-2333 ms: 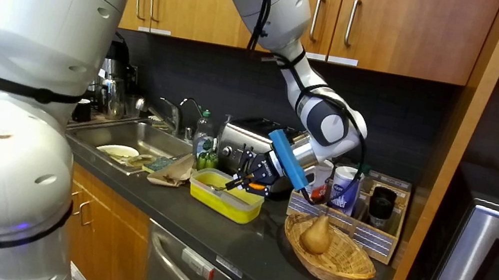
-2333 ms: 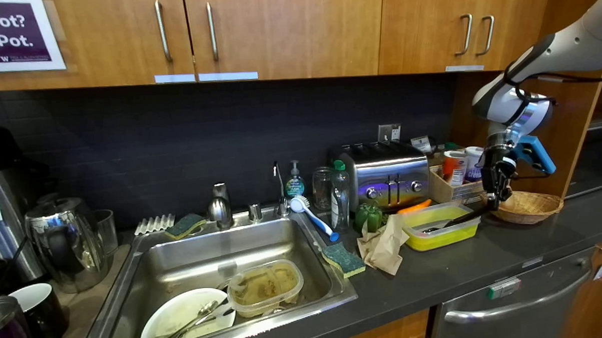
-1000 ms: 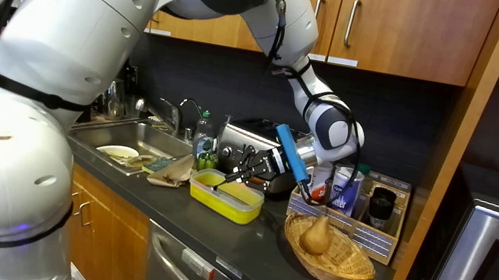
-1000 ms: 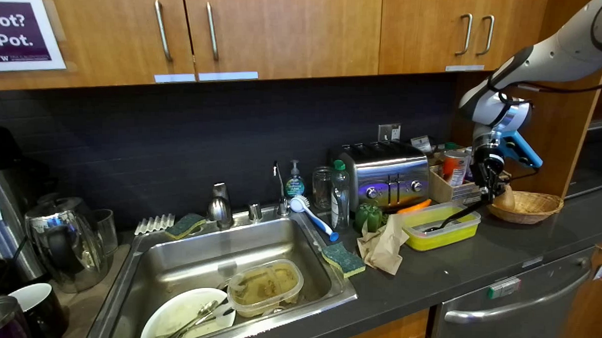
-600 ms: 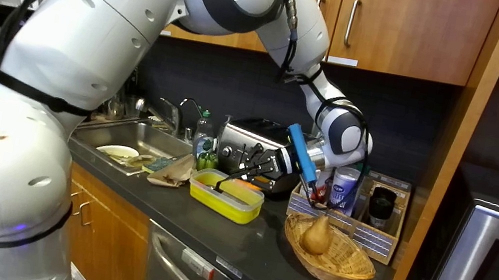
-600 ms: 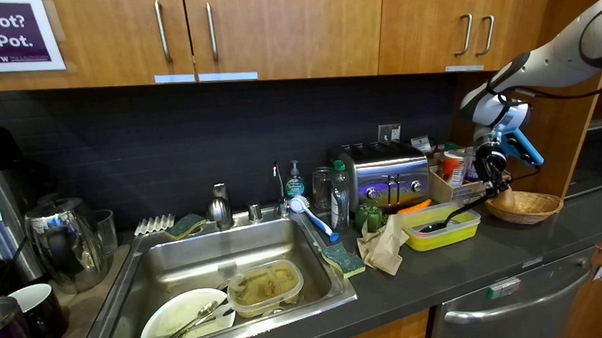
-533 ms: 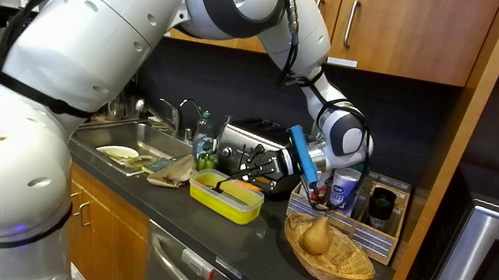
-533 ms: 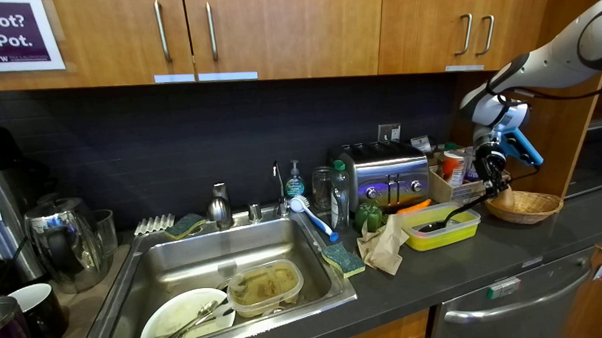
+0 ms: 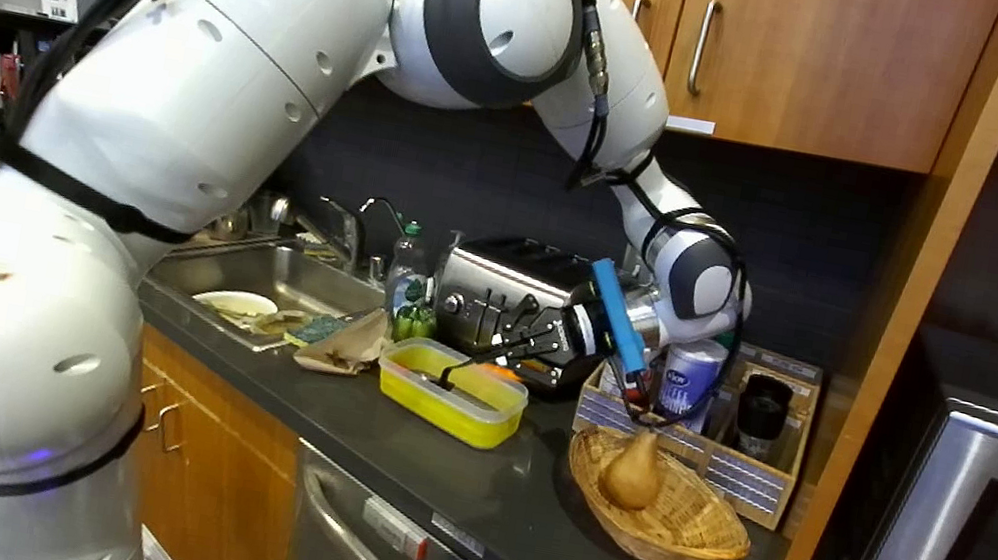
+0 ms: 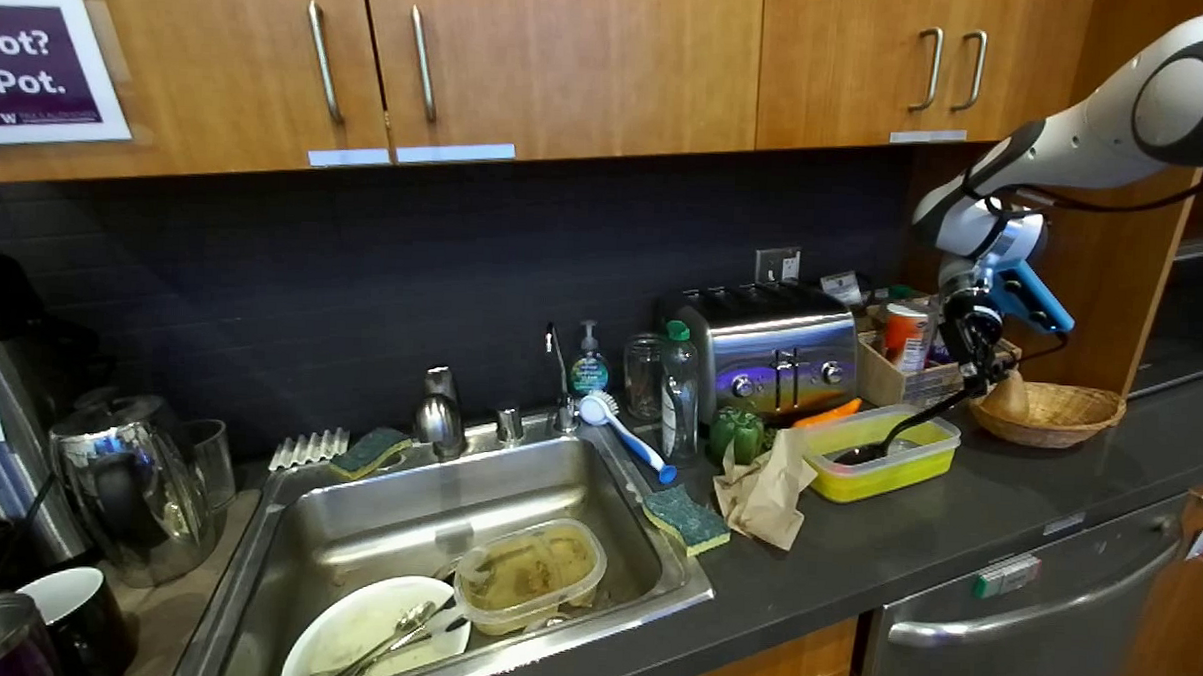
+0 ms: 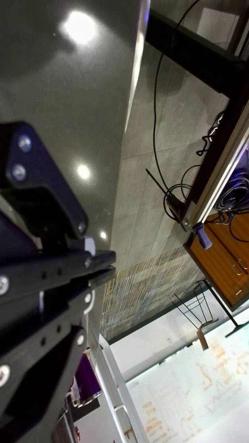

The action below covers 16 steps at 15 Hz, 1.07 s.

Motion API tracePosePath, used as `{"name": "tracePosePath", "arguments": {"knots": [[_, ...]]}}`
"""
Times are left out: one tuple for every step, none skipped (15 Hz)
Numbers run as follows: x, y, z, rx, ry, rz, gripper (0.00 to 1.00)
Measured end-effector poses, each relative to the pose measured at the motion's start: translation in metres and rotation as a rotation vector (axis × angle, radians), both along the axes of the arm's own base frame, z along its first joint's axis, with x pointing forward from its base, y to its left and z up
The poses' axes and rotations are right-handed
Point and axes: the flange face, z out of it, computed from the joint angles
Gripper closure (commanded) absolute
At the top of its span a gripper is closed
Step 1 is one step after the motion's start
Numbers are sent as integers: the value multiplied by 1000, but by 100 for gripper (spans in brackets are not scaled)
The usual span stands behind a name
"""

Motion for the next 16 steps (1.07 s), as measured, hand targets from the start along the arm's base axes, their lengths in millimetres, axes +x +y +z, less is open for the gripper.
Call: {"name": "tracePosePath", "arguments": {"knots": [[1, 0, -2, -3, 2, -1, 99], [2, 0, -4, -5, 6, -1, 99], [3, 1, -6, -7, 10, -1, 99], [4, 1, -8, -8, 14, 0, 99], [5, 3, -10, -9, 18, 1, 99], [7, 5, -13, -9, 22, 3, 99], [9, 7, -14, -10, 23, 6, 99], [11, 9, -14, -13, 24, 8, 99], [12, 11, -15, -13, 27, 12, 99], [14, 14, -15, -14, 27, 15, 99], [16, 16, -15, -15, 28, 18, 99], [17, 18, -16, -15, 29, 21, 99], [18, 20, -16, -16, 29, 23, 99], [20, 21, -15, -17, 28, 24, 99], [21, 22, -15, -18, 26, 26, 99], [22, 22, -15, -18, 25, 27, 99]]}}
